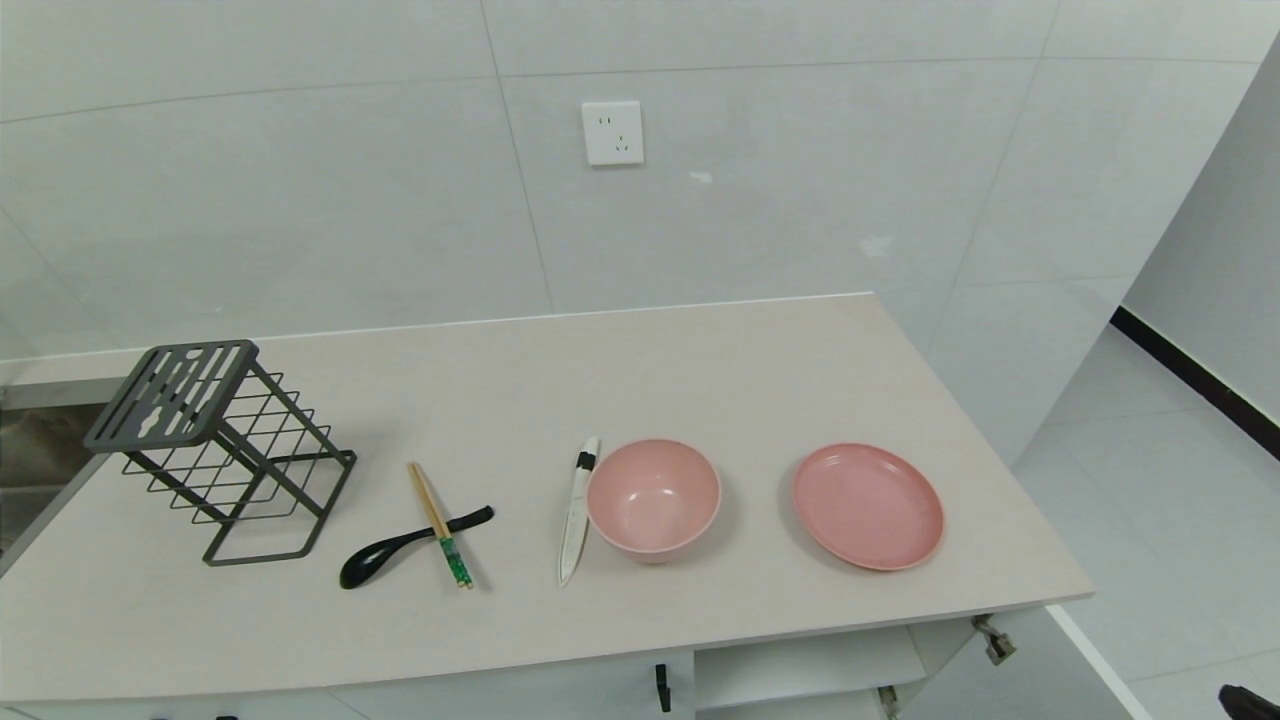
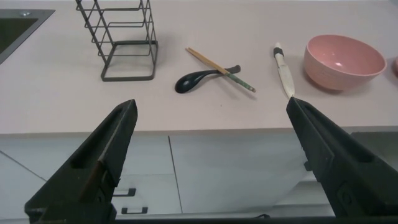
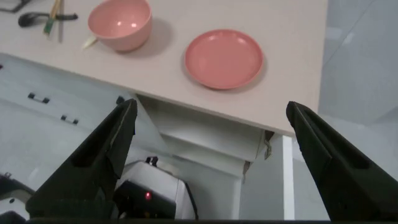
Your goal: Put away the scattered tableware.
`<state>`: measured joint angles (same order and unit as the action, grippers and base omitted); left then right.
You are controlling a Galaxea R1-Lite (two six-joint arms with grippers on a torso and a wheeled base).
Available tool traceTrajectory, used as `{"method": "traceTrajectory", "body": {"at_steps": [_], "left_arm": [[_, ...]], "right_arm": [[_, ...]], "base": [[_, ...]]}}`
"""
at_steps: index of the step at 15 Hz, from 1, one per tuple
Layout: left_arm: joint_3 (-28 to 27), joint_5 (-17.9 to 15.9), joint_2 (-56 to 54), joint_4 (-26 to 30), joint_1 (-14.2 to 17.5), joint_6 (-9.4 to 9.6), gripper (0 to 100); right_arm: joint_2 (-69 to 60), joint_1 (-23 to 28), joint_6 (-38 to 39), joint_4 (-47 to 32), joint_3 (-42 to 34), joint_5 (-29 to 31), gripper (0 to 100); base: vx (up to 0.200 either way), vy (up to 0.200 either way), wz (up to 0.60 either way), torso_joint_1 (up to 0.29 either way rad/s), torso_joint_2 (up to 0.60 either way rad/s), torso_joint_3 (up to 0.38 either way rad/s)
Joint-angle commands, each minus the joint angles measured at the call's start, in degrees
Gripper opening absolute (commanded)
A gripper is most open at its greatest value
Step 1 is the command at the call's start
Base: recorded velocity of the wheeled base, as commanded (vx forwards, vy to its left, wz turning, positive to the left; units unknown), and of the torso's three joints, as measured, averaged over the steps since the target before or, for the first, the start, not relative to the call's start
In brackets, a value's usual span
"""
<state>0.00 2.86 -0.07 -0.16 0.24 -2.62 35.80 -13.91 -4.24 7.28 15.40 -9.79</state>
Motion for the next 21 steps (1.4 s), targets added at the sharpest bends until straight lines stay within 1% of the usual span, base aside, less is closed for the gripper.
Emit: {"method": "traceTrajectory", "body": {"at_steps": [1, 5, 9, 15, 18, 21], "left_arm": [[0.0, 0.0, 0.1, 0.0, 0.0, -0.02, 100], [0.0, 0.0, 0.1, 0.0, 0.0, -0.02, 100], [0.0, 0.0, 0.1, 0.0, 0.0, -0.02, 100], [0.0, 0.0, 0.1, 0.0, 0.0, -0.02, 100], [0.0, 0.0, 0.1, 0.0, 0.0, -0.02, 100], [0.0, 0.0, 0.1, 0.0, 0.0, -0.02, 100]], "right_arm": [[9.7, -0.4, -0.9, 2.0, 0.3, -0.8, 100], [16.4, -0.4, -0.9, 7.8, 0.2, -0.8, 100], [24.8, -0.1, -2.3, 15.0, -0.3, -3.7, 100], [28.8, -0.1, -3.0, 16.6, -0.1, -3.8, 100], [35.5, -0.2, -5.0, 22.4, -0.5, -5.0, 100], [39.1, -0.1, -5.0, 22.9, -0.5, -5.8, 100]], "base": [[0.000, 0.000, 0.00, 0.000, 0.00, 0.000], [0.000, 0.000, 0.00, 0.000, 0.00, 0.000], [0.000, 0.000, 0.00, 0.000, 0.00, 0.000], [0.000, 0.000, 0.00, 0.000, 0.00, 0.000], [0.000, 0.000, 0.00, 0.000, 0.00, 0.000], [0.000, 0.000, 0.00, 0.000, 0.00, 0.000]]}}
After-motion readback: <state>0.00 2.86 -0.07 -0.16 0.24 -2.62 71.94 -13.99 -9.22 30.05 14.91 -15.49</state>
